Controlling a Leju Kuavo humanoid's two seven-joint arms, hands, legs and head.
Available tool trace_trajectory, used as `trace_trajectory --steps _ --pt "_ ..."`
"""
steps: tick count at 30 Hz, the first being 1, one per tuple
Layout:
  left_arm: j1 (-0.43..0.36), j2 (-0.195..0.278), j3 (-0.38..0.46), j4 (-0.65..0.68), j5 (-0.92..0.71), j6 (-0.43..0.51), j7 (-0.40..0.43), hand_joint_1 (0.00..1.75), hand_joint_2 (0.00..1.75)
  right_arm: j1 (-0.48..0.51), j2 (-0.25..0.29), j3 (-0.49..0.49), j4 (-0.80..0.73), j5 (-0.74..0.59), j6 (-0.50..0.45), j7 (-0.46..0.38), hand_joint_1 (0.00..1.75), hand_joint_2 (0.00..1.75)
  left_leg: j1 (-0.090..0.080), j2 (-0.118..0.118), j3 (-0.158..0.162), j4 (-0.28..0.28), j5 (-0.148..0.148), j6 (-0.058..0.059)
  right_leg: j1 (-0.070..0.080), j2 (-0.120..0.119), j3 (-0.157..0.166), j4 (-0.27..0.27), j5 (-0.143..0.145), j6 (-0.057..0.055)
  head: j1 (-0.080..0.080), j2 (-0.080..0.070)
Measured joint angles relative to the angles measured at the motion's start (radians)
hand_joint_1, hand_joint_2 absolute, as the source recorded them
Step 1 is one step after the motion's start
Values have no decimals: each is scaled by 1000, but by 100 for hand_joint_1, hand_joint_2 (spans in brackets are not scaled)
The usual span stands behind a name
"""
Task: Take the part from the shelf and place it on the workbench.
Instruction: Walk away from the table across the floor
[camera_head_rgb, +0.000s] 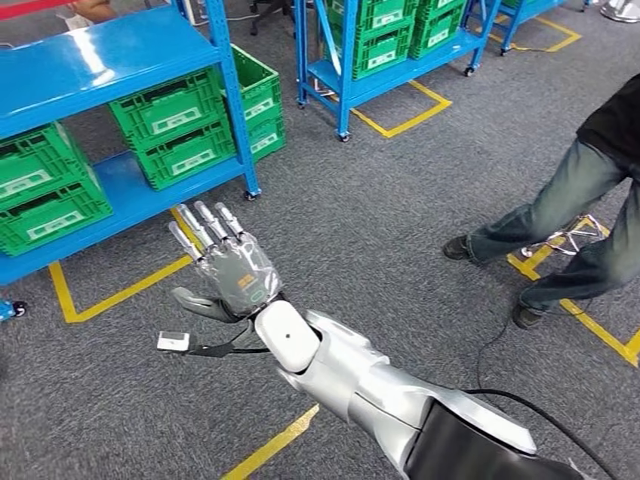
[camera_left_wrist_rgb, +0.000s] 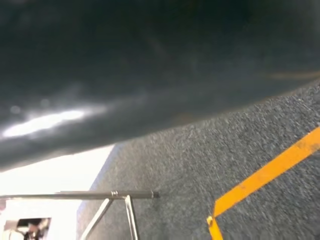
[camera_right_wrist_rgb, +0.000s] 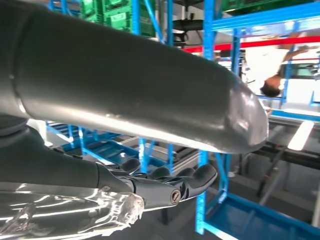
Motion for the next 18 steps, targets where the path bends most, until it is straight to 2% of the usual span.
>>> trace_trajectory --steps 1,2,3,4,6,7,8,9,11,13,14,16,17,18 --pt "0 0 0 0 0 0 0 0 0 2 -2 2 0 0 0 0 0 0 0 -9 -1 0 0 2 -1 11 -36 73 -29 1 1 0" --pt "0 -1 0 0 0 0 0 0 0 5 -3 4 0 0 0 0 0 0 -1 -19 -1 1 -1 3 0 16 -66 126 -43 2 2 0" --pt "1 -1 0 0 1 0 0 0 0 8 -4 6 0 0 0 0 0 0 -1 -29 0 1 -1 3 0 18 -80 146 -39 1 2 0" --pt "2 -1 0 0 1 0 0 0 0 9 -4 8 0 0 0 1 0 0 -1 -39 1 2 -1 3 0 20 -74 122 -13 0 2 0" --pt "2 -1 0 0 1 0 0 0 0 7 -4 11 -1 -1 0 1 0 0 0 -60 3 3 -2 0 -2 39 -15 -14 65 -6 2 0" --pt "1 -2 0 0 1 0 0 0 0 6 -4 13 -2 -2 0 1 0 0 -1 -69 1 6 -3 -3 -4 55 17 -82 91 -9 2 0" --pt "0 -2 0 0 1 1 0 0 0 5 -4 15 -2 -5 0 2 0 0 0 -77 -2 7 -2 -9 -5 70 39 -126 104 -11 2 0" --pt "1 -2 0 0 1 2 0 0 0 5 -4 17 -2 -8 1 4 0 0 1 -83 -6 8 -1 -15 -5 80 48 -142 104 -13 2 0" --pt "4 -1 0 0 2 2 0 0 0 5 -3 21 -3 -14 1 6 0 0 5 -93 -11 9 1 -28 -4 74 51 -146 106 -19 2 0" --pt "7 0 1 0 3 2 0 0 0 3 0 26 -4 -18 3 9 0 0 4 -74 -22 35 -18 -38 -7 58 55 -150 109 -29 -2 0" --pt "6 0 1 0 3 2 -1 0 0 2 2 28 -5 -19 4 10 0 0 4 -56 -40 75 -42 -43 -9 48 58 -153 109 -34 -4 0" --pt "3 0 1 0 4 2 -2 0 0 1 2 33 -5 -23 7 12 0 0 5 -27 -102 205 -105 -51 -8 27 59 -153 107 -39 -8 0" --pt "2 0 1 0 4 2 -3 0 0 3 2 35 -5 -25 8 12 0 0 6 -22 -131 264 -125 -54 -7 17 59 -153 105 -40 -8 0" --pt "2 0 1 0 5 2 -3 0 0 4 1 37 -5 -25 9 13 0 0 7 -20 -146 295 -129 -56 -6 7 60 -152 104 -41 -8 0"
